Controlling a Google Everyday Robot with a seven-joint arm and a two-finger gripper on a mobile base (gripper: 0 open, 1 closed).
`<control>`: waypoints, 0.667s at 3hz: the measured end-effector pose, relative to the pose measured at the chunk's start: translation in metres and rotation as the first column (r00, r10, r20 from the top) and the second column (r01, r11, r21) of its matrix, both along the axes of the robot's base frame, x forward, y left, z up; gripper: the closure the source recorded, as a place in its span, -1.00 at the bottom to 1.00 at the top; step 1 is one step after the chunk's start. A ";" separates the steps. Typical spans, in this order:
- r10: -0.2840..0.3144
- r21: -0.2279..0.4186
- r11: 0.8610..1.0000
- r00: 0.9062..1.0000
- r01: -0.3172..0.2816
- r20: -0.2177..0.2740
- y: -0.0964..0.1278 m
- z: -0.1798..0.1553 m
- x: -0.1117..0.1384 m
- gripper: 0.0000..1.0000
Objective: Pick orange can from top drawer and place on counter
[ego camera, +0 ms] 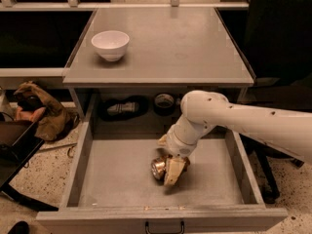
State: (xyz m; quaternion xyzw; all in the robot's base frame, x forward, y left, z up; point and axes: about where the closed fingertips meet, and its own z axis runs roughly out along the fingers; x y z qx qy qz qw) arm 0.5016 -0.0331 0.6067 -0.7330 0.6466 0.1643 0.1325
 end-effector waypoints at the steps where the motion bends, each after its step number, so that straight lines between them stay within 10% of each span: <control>1: 0.000 0.000 1.000 1.000 0.000 0.000 0.000 0.000 0.000 -0.16; 2: 0.000 0.000 1.000 1.000 0.000 0.000 0.000 0.000 0.000 0.30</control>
Offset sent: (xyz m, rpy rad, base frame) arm 0.0000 0.0000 -0.0001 0.0000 0.0001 -0.0001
